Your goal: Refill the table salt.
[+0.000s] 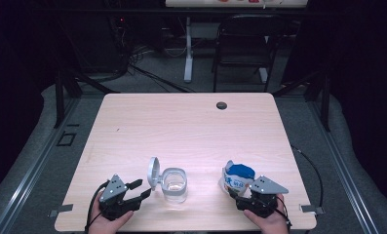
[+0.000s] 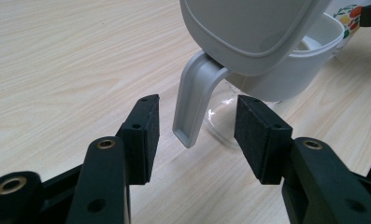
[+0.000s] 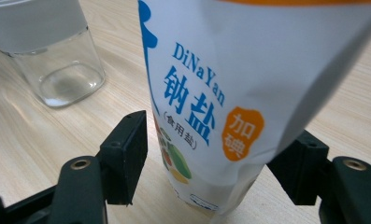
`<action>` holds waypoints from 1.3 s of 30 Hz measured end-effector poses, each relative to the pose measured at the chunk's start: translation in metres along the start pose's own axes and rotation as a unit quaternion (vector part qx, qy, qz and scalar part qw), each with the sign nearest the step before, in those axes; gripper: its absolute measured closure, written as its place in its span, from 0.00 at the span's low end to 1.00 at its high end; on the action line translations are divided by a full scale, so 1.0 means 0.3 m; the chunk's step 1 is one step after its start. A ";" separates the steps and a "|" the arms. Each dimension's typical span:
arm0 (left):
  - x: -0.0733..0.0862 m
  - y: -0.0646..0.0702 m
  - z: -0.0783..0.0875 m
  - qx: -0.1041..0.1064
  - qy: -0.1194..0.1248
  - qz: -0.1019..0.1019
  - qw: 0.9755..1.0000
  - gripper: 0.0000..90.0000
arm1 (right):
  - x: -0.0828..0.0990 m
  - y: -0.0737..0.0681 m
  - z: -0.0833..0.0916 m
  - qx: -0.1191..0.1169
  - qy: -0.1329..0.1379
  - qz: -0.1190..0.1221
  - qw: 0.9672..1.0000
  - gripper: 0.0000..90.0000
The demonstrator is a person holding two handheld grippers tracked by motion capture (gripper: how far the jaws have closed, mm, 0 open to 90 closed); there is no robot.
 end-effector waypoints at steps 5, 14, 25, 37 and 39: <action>0.001 -0.003 -0.002 0.003 -0.001 -0.003 1.000 0.56 | 0.006 0.011 -0.003 0.001 -0.001 -0.009 1.000 0.37; -0.001 -0.002 -0.003 0.003 0.000 0.002 1.000 0.56 | 0.016 0.014 -0.023 -0.003 -0.011 -0.012 1.000 0.37; -0.001 0.000 -0.001 0.005 0.000 0.002 1.000 0.56 | 0.032 0.019 -0.051 -0.012 -0.010 -0.015 1.000 0.38; 0.000 0.000 -0.003 0.005 0.000 0.005 1.000 0.56 | 0.042 0.028 -0.070 -0.017 0.005 -0.025 1.000 0.38; -0.001 -0.002 -0.003 0.006 0.000 0.003 1.000 0.56 | 0.042 0.029 -0.069 -0.026 0.017 -0.038 0.999 0.37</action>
Point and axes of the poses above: each handheld gripper's, and its own axes: z roughly backward along the jaws, x roughly out of its underside, y roughly to its right, the point moved 7 cm from there along -z, roughly forward along the jaws, and after that the axes turned 14 degrees about -x, right-handed, at the moved point
